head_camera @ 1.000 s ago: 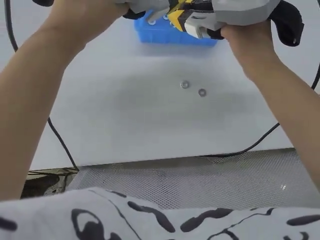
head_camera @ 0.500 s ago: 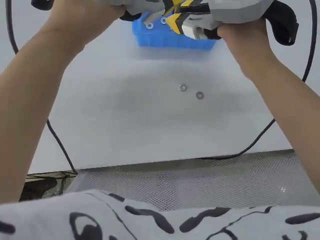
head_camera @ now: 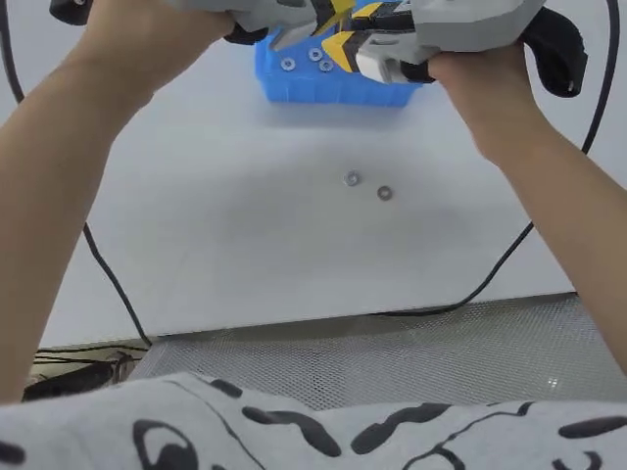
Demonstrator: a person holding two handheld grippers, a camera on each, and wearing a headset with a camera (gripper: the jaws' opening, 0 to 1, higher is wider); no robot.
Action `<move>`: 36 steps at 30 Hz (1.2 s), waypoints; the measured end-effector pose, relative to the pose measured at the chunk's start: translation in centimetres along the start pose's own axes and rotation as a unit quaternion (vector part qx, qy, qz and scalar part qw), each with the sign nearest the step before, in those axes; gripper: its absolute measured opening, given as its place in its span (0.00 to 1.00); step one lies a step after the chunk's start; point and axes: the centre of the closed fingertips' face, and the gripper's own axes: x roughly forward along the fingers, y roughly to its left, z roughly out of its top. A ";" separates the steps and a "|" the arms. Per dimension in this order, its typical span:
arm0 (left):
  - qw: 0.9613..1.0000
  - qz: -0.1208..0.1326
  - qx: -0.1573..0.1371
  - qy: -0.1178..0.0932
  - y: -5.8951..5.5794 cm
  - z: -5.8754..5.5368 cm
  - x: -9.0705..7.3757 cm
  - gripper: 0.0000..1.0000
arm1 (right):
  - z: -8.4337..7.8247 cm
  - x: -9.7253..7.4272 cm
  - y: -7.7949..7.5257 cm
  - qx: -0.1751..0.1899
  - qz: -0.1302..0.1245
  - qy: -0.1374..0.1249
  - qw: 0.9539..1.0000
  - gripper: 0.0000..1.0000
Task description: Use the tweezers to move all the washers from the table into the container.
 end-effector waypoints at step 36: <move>0.998 -0.064 0.008 0.016 -9.2 0.4 -2.7 0.00 | -3.6 -5.9 8.0 0.033 0.033 0.000 0.999 0.10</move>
